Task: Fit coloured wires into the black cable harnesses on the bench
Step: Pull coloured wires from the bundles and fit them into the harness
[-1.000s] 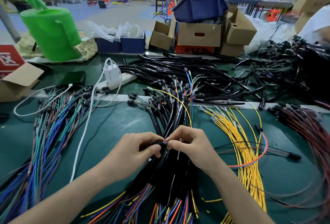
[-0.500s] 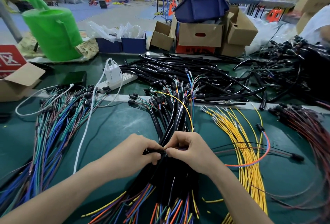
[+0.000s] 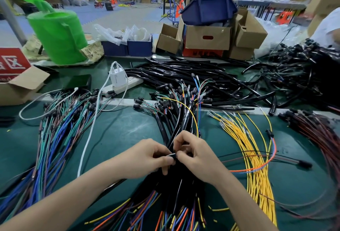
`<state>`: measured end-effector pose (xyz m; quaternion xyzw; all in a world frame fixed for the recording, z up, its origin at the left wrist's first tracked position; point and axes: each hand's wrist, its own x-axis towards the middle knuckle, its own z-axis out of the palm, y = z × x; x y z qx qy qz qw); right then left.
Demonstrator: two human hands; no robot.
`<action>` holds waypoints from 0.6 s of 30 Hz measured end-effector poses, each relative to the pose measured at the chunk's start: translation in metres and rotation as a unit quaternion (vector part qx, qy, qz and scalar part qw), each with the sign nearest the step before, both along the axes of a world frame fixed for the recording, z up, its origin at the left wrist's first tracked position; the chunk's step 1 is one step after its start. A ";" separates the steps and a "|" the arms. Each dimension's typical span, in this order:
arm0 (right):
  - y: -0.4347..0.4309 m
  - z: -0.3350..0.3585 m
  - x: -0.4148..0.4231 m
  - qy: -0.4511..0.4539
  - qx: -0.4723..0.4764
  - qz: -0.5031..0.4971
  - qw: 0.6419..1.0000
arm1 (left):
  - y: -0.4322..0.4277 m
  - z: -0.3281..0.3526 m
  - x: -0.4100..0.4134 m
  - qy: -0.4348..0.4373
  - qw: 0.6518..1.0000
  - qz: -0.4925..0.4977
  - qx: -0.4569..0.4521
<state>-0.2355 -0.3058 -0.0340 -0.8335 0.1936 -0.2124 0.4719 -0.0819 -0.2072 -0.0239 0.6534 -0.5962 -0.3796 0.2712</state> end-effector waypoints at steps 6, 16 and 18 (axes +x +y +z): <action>-0.001 0.003 -0.003 -0.018 0.032 0.018 0.999 | -0.006 0.009 0.001 0.035 0.998 -0.022 0.044; -0.011 0.001 -0.008 -0.009 0.083 0.043 0.996 | -0.004 0.011 0.033 0.208 0.956 -0.076 0.193; -0.012 0.003 -0.009 -0.017 0.078 0.049 0.996 | -0.004 0.012 0.036 0.221 0.951 -0.087 0.199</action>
